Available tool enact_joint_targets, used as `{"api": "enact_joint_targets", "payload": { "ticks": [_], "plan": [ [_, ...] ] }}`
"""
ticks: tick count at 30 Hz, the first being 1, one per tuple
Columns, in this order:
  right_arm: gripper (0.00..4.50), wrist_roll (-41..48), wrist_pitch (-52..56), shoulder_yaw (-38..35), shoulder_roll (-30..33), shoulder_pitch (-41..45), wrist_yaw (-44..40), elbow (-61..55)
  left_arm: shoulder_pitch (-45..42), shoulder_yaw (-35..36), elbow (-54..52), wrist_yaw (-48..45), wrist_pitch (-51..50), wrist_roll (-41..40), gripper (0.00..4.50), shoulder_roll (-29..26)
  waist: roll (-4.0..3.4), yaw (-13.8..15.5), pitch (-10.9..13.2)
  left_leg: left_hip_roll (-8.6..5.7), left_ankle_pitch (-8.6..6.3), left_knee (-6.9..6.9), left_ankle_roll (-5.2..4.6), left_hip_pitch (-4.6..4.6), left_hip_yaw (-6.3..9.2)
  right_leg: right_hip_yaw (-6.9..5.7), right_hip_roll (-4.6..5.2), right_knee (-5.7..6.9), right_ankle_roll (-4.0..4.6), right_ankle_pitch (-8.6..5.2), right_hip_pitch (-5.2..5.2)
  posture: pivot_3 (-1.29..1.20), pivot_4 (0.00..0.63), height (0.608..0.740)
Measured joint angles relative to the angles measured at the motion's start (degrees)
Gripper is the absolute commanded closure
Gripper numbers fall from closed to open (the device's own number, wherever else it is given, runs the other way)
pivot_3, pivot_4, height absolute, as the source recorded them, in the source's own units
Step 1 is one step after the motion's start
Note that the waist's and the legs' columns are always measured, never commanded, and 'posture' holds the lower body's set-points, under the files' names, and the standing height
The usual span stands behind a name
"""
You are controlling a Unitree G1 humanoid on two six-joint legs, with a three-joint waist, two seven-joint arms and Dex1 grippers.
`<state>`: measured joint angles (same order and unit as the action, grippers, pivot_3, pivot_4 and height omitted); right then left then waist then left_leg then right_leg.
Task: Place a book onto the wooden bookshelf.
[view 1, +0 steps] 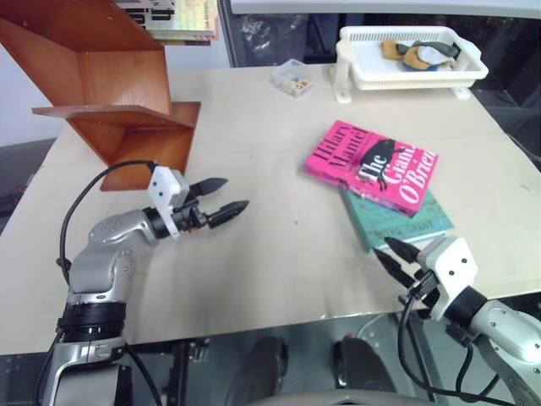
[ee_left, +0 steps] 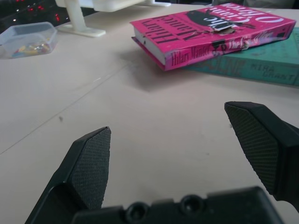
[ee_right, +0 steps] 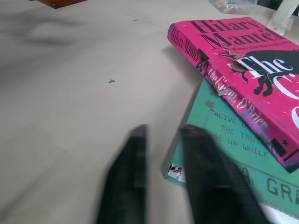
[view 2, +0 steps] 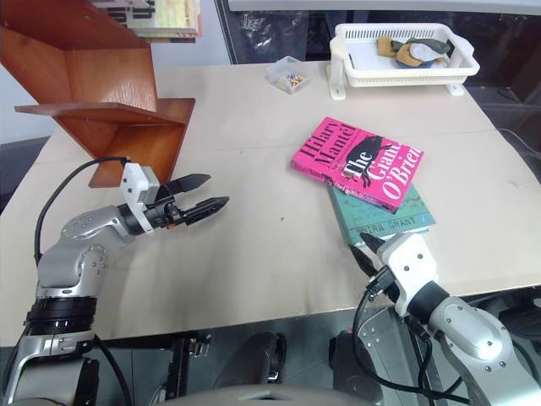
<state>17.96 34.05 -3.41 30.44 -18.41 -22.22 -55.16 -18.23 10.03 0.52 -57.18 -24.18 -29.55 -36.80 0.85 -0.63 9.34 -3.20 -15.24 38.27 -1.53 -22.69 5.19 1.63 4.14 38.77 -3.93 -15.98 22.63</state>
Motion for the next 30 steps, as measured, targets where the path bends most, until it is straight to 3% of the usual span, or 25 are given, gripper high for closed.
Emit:
{"api": "enact_joint_targets", "payload": {
  "ticks": [8,16,20,30],
  "plan": [
    [4.46,1.26,7.17,-4.96,0.76,5.25,1.92,2.43,0.05,-2.75,-2.23,-2.92,1.77,0.09,0.00,0.57,-0.01,0.00,0.00,-0.01,0.00,0.00,-0.01,0.01,-0.01,0.01,0.00,0.00,0.00,0.00,0.00,0.00,0.150,0.740],
    [4.46,2.68,12.72,-14.37,14.84,22.31,-4.41,24.76,-1.67,-8.01,-5.45,-3.38,2.89,0.17,0.00,4.28,-0.02,0.09,0.02,-0.04,-0.01,0.00,-0.04,-0.02,-0.06,0.01,-0.02,0.00,0.01,0.00,0.00,0.00,0.150,0.740],
    [4.46,0.82,9.06,-13.13,18.83,28.41,-8.50,36.86,-1.94,-9.41,-6.88,-3.01,2.80,0.11,0.00,5.67,-0.06,-0.23,0.04,0.00,0.00,0.00,-0.03,-0.03,-0.16,0.10,-0.03,-0.03,0.00,0.00,0.02,0.00,0.150,0.740],
    [4.46,-5.75,-1.22,-3.75,18.99,46.29,-13.12,59.61,-2.95,-10.11,-9.83,-3.77,-0.07,-2.24,0.00,5.54,-0.13,-0.27,0.09,0.02,0.11,0.03,0.16,-0.06,-0.25,0.19,-0.08,0.02,0.00,0.00,0.11,0.00,0.150,0.740]
  ]
}}
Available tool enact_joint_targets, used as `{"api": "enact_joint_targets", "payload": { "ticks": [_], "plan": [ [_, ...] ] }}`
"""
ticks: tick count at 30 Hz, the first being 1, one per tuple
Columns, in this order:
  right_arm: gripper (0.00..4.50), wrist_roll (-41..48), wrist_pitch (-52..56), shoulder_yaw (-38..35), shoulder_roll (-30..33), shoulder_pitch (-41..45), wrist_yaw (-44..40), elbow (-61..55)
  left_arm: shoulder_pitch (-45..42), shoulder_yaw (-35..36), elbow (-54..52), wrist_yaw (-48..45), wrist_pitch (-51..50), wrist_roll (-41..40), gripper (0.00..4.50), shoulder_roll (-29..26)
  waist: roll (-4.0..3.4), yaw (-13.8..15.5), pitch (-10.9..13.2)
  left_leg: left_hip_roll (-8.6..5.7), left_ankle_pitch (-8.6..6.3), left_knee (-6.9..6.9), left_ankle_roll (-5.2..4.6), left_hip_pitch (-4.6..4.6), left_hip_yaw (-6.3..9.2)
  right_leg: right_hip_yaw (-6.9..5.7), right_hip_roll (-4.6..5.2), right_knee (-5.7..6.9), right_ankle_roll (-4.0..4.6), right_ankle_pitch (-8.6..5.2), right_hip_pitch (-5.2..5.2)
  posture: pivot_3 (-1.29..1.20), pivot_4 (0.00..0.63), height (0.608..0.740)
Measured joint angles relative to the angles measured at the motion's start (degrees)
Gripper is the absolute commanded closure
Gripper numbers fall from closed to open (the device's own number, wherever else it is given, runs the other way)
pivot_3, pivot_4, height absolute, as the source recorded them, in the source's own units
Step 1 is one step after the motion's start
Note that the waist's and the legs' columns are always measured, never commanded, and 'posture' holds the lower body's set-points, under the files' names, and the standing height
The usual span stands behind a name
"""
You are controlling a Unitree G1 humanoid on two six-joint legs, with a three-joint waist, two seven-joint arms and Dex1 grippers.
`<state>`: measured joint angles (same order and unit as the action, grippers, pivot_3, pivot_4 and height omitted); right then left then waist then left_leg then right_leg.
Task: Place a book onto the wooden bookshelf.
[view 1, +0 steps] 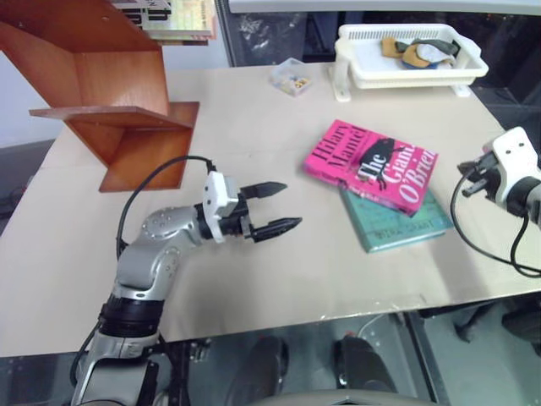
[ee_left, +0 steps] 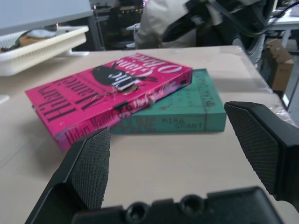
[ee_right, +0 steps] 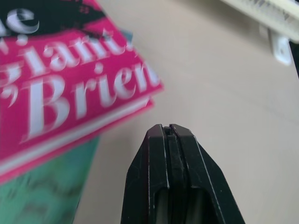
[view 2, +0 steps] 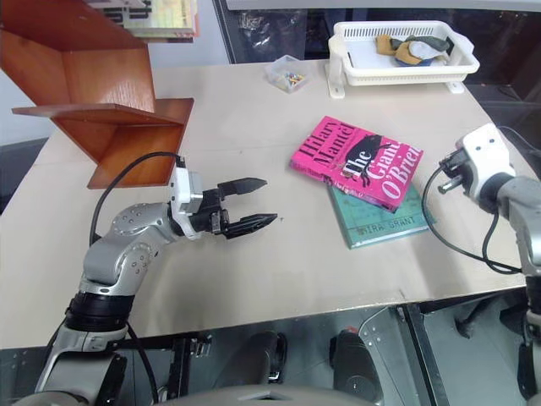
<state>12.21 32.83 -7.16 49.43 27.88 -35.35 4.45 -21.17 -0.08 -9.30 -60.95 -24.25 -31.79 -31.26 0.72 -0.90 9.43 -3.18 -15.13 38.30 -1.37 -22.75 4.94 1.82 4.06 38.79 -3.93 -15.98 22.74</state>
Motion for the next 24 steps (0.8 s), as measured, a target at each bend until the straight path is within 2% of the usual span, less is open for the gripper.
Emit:
{"api": "enact_joint_targets", "payload": {
  "ticks": [6,14,19,24],
  "plan": [
    [4.46,-5.98,-8.76,5.20,-0.81,9.19,-0.94,17.09,0.58,0.25,-1.52,-0.11,-1.32,-1.19,0.00,-0.88,-0.03,0.00,0.03,-0.03,0.00,0.00,0.00,-0.03,-0.08,0.08,0.02,-0.02,0.00,0.00,0.03,0.00,0.150,0.740],
    [4.46,-15.03,-24.68,11.14,-5.51,28.90,-1.82,47.54,4.17,0.28,-5.46,-0.15,-1.47,-1.97,0.00,-1.97,-0.11,-1.19,0.08,0.02,0.00,-0.07,0.01,-0.04,-0.24,0.28,-0.02,0.00,0.00,0.00,0.16,0.00,0.150,0.740],
    [4.46,-18.85,-32.98,13.39,-9.63,34.27,-1.99,60.71,7.65,1.98,-8.39,1.55,-1.68,-2.22,0.00,-2.65,-0.12,-1.48,0.09,0.02,0.00,-0.09,0.01,-0.04,-0.29,0.36,-0.01,0.00,0.01,0.00,0.21,0.00,0.150,0.740],
    [4.46,-21.72,-37.44,14.82,-11.97,36.68,-3.32,66.60,11.02,3.28,-12.01,4.15,-1.89,-2.28,0.00,-3.04,-0.14,-1.50,0.10,0.02,0.00,-0.08,0.01,-0.06,-0.34,0.45,-0.01,0.08,0.01,0.01,0.30,0.00,0.150,0.740]
  ]
}}
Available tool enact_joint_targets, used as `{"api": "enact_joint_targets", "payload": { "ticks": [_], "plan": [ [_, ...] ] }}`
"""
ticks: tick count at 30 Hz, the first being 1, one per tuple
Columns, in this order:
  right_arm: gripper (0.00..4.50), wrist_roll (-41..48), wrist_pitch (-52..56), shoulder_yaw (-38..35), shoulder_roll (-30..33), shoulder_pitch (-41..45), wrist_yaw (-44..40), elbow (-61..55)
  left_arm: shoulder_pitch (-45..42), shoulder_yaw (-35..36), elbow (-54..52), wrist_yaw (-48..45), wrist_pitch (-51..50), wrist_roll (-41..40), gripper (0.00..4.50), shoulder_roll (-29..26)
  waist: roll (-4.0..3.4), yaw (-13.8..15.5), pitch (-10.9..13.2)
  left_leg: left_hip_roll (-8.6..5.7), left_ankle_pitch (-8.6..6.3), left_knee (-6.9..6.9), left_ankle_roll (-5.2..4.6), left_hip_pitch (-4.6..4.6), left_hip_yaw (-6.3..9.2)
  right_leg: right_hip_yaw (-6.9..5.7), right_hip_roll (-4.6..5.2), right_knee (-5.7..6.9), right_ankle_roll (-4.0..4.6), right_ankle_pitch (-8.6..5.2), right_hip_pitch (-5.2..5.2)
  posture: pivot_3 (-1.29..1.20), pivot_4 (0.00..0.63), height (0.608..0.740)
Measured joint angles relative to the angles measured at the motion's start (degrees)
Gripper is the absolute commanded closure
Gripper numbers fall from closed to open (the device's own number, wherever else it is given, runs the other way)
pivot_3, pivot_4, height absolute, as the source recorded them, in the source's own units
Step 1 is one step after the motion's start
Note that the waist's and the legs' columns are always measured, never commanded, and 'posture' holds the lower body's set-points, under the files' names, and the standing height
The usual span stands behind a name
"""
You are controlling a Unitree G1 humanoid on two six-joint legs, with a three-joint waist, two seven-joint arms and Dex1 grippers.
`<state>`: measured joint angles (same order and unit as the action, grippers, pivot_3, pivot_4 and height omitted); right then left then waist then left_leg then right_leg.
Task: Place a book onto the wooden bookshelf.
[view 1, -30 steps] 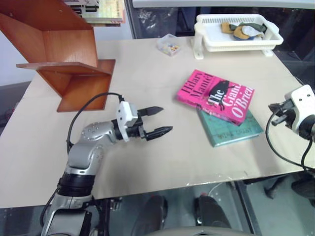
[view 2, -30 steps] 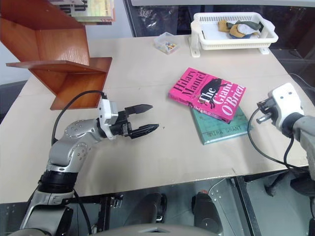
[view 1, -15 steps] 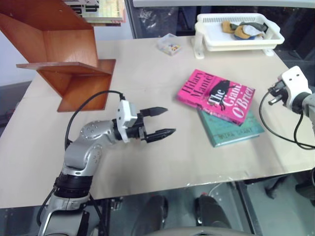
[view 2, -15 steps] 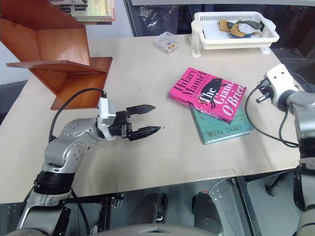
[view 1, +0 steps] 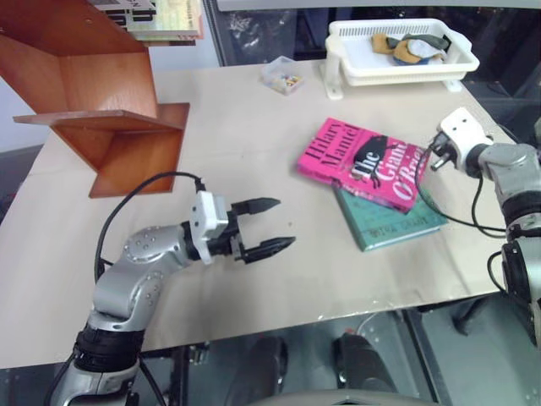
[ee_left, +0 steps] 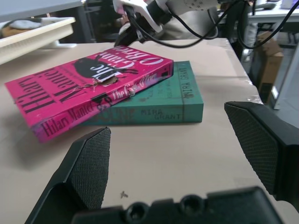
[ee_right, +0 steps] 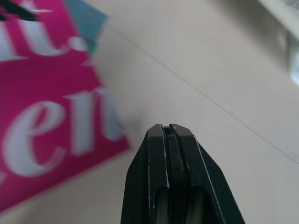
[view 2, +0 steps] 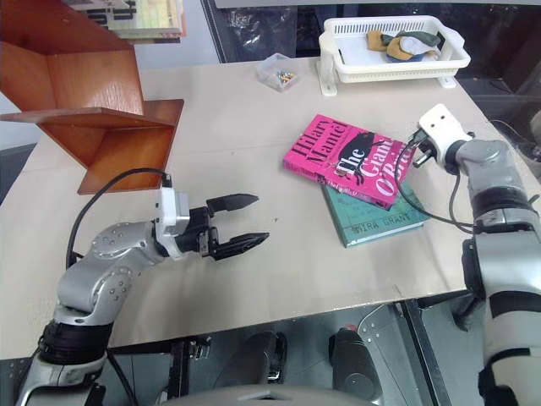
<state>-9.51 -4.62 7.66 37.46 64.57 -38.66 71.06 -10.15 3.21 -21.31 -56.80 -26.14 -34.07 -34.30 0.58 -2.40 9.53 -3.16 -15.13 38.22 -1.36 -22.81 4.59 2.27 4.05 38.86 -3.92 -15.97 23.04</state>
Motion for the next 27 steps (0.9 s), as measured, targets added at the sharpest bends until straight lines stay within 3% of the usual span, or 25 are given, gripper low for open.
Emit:
{"api": "enact_joint_targets", "payload": {
  "ticks": [11,19,22,24,27],
  "plan": [
    [4.46,-1.13,-5.06,0.28,-1.75,1.28,-8.67,1.33,3.19,1.32,-2.93,3.46,-0.03,-0.47,0.00,-0.28,-0.01,0.01,0.01,0.02,0.00,0.00,0.00,0.00,-0.02,0.02,0.00,0.00,0.00,0.00,0.02,0.00,0.150,0.740],
    [4.46,-1.14,-6.01,0.14,0.20,-1.32,-8.24,0.05,0.63,1.16,-2.49,6.27,-2.21,-0.48,0.00,0.01,-0.01,0.23,0.01,-0.01,0.00,0.00,0.00,-0.01,-0.02,0.02,0.00,0.00,0.00,0.00,0.02,0.00,0.150,0.740],
    [3.76,-0.73,-5.70,-0.66,2.42,-3.39,-8.99,-1.60,-0.61,0.37,-1.45,6.97,-3.11,-0.30,0.00,0.20,-0.02,0.17,0.01,-0.01,-0.01,0.00,0.00,-0.03,-0.02,0.02,0.00,0.00,0.00,0.00,0.03,0.00,0.150,0.740],
    [2.89,0.21,-5.30,-1.91,5.44,-6.73,-9.79,-5.74,-1.72,-0.66,-0.20,6.99,-3.34,0.00,0.00,0.53,-0.03,0.52,0.01,-0.02,0.00,0.00,0.00,-0.06,0.01,-0.01,0.01,-0.02,0.00,0.00,0.03,0.00,0.150,0.740],
    [1.36,5.37,0.90,-8.00,11.04,-20.38,-11.52,-24.35,-3.58,-2.03,2.51,7.00,-3.39,0.32,0.00,1.62,-0.03,1.25,0.01,0.01,-0.02,-0.02,-0.02,-0.11,0.03,-0.01,0.01,-0.05,0.00,0.00,0.06,0.00,0.150,0.740]
  ]
}}
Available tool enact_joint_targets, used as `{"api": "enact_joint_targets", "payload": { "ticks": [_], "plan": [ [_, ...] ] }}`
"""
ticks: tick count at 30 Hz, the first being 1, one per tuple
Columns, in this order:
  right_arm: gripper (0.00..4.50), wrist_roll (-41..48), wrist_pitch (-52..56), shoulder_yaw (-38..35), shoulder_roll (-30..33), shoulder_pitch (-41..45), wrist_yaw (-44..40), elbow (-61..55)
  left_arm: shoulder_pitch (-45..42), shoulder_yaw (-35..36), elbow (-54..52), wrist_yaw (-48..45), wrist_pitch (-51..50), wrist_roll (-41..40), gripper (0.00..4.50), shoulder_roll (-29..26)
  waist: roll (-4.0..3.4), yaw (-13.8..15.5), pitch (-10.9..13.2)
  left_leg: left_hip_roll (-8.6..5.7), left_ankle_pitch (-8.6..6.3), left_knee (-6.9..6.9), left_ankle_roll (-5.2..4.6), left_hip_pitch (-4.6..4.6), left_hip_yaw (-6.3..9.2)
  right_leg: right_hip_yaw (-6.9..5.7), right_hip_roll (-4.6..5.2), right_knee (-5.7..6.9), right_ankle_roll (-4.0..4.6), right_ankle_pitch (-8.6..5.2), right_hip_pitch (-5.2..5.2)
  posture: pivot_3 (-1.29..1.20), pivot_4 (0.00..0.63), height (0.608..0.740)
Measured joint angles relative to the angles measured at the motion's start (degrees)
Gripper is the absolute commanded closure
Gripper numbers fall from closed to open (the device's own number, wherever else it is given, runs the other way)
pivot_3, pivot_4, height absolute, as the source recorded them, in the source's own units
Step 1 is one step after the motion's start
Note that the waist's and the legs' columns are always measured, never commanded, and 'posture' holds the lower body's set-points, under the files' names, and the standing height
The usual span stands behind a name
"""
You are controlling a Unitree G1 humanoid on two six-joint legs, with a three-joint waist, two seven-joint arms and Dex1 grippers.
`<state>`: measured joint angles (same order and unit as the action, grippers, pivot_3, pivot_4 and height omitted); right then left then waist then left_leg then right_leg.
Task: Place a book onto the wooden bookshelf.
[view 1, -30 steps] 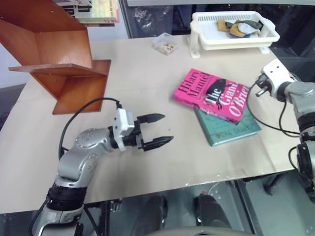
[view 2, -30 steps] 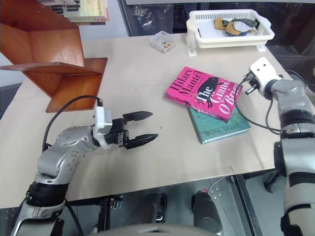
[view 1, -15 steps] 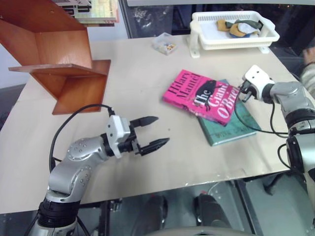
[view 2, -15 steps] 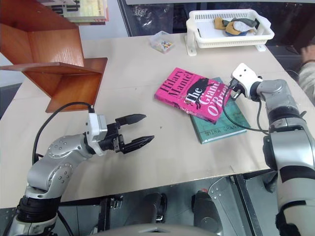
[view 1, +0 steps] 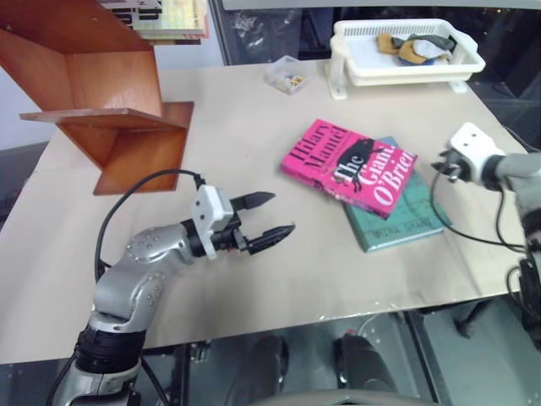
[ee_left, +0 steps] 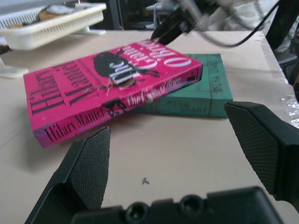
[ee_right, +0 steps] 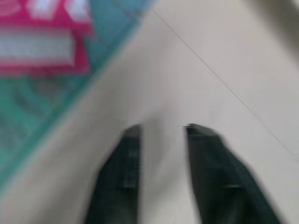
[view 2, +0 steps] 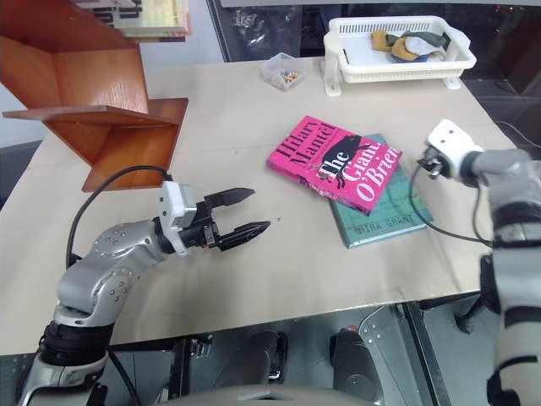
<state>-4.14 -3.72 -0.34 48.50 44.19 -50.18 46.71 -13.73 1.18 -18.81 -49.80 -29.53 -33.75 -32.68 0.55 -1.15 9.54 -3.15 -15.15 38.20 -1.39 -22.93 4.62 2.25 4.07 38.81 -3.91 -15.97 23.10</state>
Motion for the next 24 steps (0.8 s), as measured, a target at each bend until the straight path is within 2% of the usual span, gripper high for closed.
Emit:
{"api": "enact_joint_targets", "payload": {
  "ticks": [1,2,3,4,5,6,8,11,13,16,20,24],
  "plan": [
    [0.95,2.92,5.09,-3.52,1.49,-7.86,-0.55,-11.41,-0.62,-0.06,0.77,-0.04,0.05,0.03,0.00,0.37,-0.01,0.26,-0.01,0.01,0.00,0.00,0.00,-0.05,0.02,-0.01,0.02,0.03,0.00,0.00,0.04,0.00,0.150,0.740],
    [0.49,4.42,8.48,-5.34,1.79,-11.86,-0.73,-17.53,-1.05,-0.13,1.48,-0.04,0.04,0.06,0.00,0.43,-0.02,0.29,-0.01,0.06,0.00,0.02,0.00,-0.06,0.01,0.01,0.02,0.06,0.00,0.00,0.05,0.00,0.150,0.740],
    [0.49,7.22,14.16,-8.75,1.90,-18.08,-0.62,-27.45,-1.71,-0.41,2.27,-0.05,0.03,0.22,0.00,0.69,-0.07,0.33,-0.01,0.08,0.00,0.01,0.00,-0.07,-0.02,0.06,0.04,0.08,0.00,0.00,0.10,0.00,0.150,0.740],
    [0.24,9.77,18.79,-11.39,1.77,-23.15,-0.55,-35.90,-2.06,-0.61,2.75,-0.04,0.06,0.52,0.00,0.78,-0.11,0.27,-0.03,0.11,-0.04,0.01,-0.07,-0.06,-0.01,0.08,0.03,0.11,0.00,0.00,0.10,0.00,0.150,0.740],
    [0.24,13.26,25.43,-16.15,1.37,-30.45,0.05,-48.20,-3.02,-1.25,3.85,-0.11,0.21,1.02,0.00,1.17,-0.18,0.44,-0.07,0.11,-0.13,0.01,-0.23,-0.06,0.03,0.07,0.03,0.14,0.00,0.00,0.09,0.00,0.150,0.740],
    [0.24,14.68,27.57,-17.19,1.00,-32.24,0.11,-52.67,-3.05,-1.20,4.27,-0.08,0.32,1.17,0.00,1.15,-0.19,0.31,-0.08,0.16,-0.15,0.02,-0.25,-0.01,0.01,0.09,-0.01,0.13,0.00,0.00,0.07,0.00,0.150,0.740],
    [0.24,22.79,38.87,-25.53,-3.26,-42.54,3.47,-74.39,-5.18,-2.23,6.83,-0.56,1.49,2.65,0.00,1.98,-0.18,0.62,-0.11,0.20,-0.16,0.06,-0.26,0.03,0.13,0.07,-0.05,0.13,-0.01,0.01,-0.01,0.00,0.150,0.740],
    [0.24,33.52,49.60,-29.84,-9.82,-49.92,10.05,-97.18,-8.29,-3.61,10.17,-1.91,3.84,4.47,0.00,2.92,-0.11,0.51,-0.14,0.11,-0.16,0.15,-0.27,0.23,0.21,-0.03,-0.04,0.10,-0.04,0.02,-0.31,0.00,0.150,0.740],
    [0.24,38.98,50.20,-29.31,-10.58,-54.93,16.05,-103.98,-9.70,-4.23,12.17,-3.17,4.51,4.96,0.00,3.11,-0.11,0.49,-0.14,-0.06,-0.17,0.15,-0.29,0.30,0.18,-0.09,-0.03,0.03,-0.15,0.09,-0.43,0.00,0.150,0.740],
    [0.24,42.73,44.05,-23.36,-7.59,-63.63,24.43,-105.25,-11.40,-4.07,15.02,-3.89,1.11,4.12,0.00,3.09,0.00,0.56,-0.15,-0.16,-0.22,0.20,-0.38,0.30,0.16,-0.10,0.03,-0.04,-0.21,0.11,-0.48,0.00,0.150,0.740],
    [0.24,39.39,33.71,-15.32,-3.42,-70.51,34.28,-105.26,-14.46,-3.69,17.25,-3.31,-12.91,-0.88,0.00,2.74,0.06,0.48,-0.11,-0.13,-0.20,0.21,-0.36,0.29,0.21,-0.16,-0.04,-0.01,-0.23,0.10,-0.46,0.00,0.150,0.740],
    [0.24,38.13,27.05,-9.56,-1.50,-71.50,43.60,-105.21,-18.78,-2.26,20.64,0.53,-25.11,-5.01,0.00,4.87,0.10,0.42,-0.10,-0.12,-0.18,0.24,-0.33,0.30,0.22,-0.18,-0.04,0.02,-0.23,0.10,-0.47,0.00,0.150,0.740]
  ]
}}
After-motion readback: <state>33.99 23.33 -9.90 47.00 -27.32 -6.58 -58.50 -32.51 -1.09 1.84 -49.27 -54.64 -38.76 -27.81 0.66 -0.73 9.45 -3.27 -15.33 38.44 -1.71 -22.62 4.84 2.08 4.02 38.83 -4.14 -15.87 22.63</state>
